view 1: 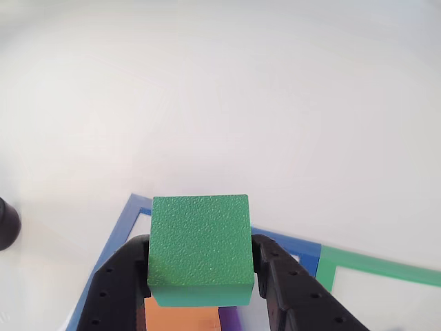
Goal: Tower of hanoi
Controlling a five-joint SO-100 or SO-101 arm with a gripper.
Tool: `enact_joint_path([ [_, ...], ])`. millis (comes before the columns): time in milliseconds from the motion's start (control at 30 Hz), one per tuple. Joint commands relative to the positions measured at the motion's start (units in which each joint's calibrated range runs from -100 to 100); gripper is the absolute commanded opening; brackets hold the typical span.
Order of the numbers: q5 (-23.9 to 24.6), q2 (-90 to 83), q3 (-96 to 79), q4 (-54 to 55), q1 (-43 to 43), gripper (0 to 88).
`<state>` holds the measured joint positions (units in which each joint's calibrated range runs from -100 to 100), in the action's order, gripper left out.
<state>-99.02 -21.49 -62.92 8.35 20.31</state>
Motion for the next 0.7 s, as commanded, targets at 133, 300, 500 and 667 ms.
enact_joint_path([
  [133,-1.0,4.8,-0.5,9.6,1.7,4.9],
  [300,-1.0,5.7,-2.4,12.0,2.4,4.9],
  [500,-1.0,7.1,-4.0,14.8,3.2,4.6],
  [667,-1.0,9.9,-4.2,18.1,3.4,5.0],
])
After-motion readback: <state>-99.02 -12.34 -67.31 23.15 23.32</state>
